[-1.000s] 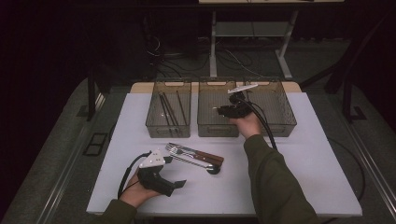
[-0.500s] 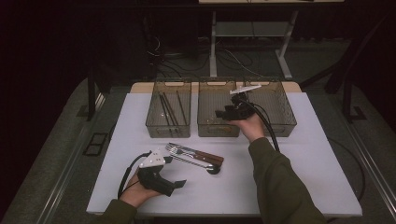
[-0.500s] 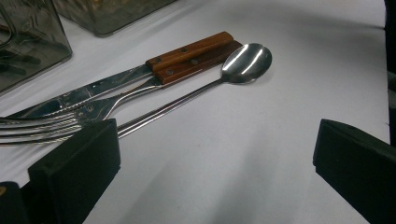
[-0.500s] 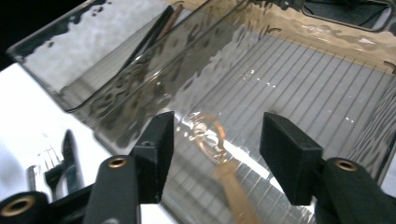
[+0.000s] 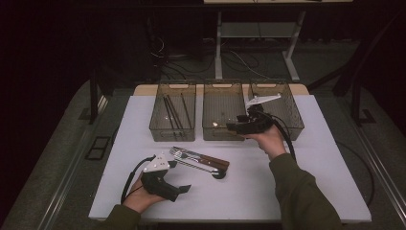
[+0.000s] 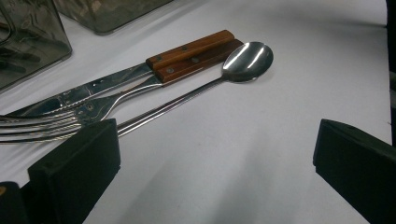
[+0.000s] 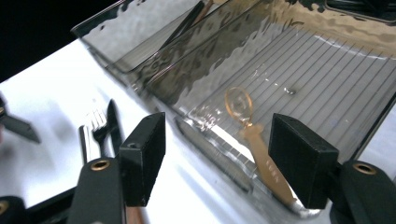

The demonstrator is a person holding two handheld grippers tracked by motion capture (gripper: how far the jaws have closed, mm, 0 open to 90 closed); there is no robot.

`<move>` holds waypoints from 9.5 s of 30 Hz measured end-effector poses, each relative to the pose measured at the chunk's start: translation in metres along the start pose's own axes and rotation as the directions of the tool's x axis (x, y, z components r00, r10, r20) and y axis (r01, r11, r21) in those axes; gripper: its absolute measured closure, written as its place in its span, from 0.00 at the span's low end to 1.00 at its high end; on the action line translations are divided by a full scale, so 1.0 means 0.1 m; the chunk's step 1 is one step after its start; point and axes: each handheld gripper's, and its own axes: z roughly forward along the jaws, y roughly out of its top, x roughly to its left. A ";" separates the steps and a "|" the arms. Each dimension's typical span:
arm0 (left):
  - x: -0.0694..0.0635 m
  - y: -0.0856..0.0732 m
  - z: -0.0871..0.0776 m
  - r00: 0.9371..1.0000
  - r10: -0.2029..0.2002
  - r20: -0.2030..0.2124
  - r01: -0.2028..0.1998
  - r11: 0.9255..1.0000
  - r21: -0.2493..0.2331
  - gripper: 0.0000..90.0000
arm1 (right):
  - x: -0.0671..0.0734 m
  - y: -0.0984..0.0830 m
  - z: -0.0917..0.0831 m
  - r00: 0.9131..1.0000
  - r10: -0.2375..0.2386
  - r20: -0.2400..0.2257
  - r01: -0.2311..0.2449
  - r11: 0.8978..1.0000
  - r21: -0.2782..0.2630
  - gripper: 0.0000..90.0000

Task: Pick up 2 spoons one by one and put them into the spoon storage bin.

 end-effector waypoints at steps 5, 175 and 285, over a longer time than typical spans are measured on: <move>0.00 0.00 0.00 1.000 0.002 -0.001 -0.002 1.000 -0.001 0.00 | 0.07 -0.11 -0.12 1.000 -0.011 -0.007 0.011 1.000 0.007 0.36; 0.02 0.01 -0.03 1.000 0.014 -0.016 -0.014 1.000 -0.010 0.00 | 0.44 -0.73 -0.28 0.989 -0.146 0.007 0.145 0.987 0.076 0.97; 0.02 0.00 -0.02 1.000 -0.003 -0.019 0.003 1.000 0.008 0.01 | 0.02 -1.54 -0.80 0.996 -0.078 0.049 0.079 0.997 -0.001 0.19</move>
